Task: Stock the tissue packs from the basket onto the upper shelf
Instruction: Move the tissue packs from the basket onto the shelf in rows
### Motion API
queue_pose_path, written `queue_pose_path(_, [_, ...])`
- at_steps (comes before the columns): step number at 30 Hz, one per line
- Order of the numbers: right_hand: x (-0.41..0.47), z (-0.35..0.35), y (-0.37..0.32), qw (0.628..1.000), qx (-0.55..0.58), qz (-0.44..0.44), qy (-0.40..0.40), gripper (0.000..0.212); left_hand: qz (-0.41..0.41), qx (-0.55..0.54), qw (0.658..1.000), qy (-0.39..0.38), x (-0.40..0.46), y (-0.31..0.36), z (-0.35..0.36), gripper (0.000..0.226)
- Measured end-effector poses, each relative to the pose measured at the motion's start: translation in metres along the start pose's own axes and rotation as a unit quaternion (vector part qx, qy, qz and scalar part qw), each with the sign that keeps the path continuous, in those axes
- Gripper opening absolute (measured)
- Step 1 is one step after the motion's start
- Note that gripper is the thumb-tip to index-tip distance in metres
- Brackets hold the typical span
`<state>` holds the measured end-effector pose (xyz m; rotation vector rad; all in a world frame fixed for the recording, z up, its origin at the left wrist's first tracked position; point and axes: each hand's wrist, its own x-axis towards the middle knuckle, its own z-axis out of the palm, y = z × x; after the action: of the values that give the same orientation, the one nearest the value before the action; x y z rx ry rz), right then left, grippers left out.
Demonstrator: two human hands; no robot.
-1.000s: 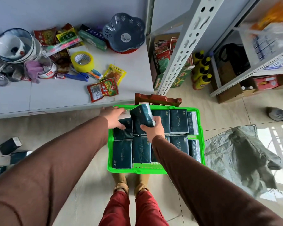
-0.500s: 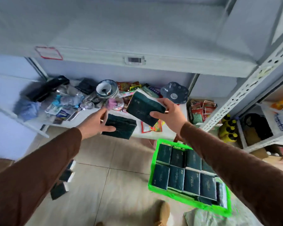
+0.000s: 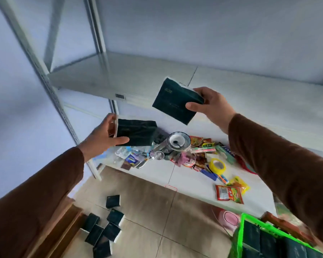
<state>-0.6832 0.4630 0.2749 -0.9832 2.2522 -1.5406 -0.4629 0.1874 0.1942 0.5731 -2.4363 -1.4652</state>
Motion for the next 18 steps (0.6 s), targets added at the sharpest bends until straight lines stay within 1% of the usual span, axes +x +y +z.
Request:
queue_pose_path(2, [0.041,0.017,-0.023,1.000,0.000,-0.017,-0.005,0.043,0.011,-0.016,1.000,0.022,0.023,0.000,-0.041,0.064])
queue_pose_path(4, [0.082,0.034,-0.038,0.999,-0.012,-0.029,-0.007,0.042,0.027,-0.009,0.999,0.046,0.051,-0.001,-0.074,0.059])
queue_pose_path(10, [0.207,0.080,-0.051,0.998,-0.057,-0.035,-0.008,0.036,0.024,-0.009,0.997,0.071,0.160,-0.021,-0.154,0.052])
queue_pose_path(13, [0.274,0.097,-0.055,0.998,-0.055,-0.038,-0.020,0.031,0.029,-0.012,0.996,0.085,0.225,-0.030,-0.190,0.054])
queue_pose_path(15, [0.319,0.108,-0.057,0.997,-0.063,-0.035,-0.019,0.033,0.032,-0.009,0.995,0.095,0.270,-0.037,-0.212,0.058])
queue_pose_path(18, [0.377,0.127,-0.059,0.996,-0.076,-0.034,-0.014,0.035,0.027,0.005,0.993,0.111,0.332,-0.047,-0.236,0.054])
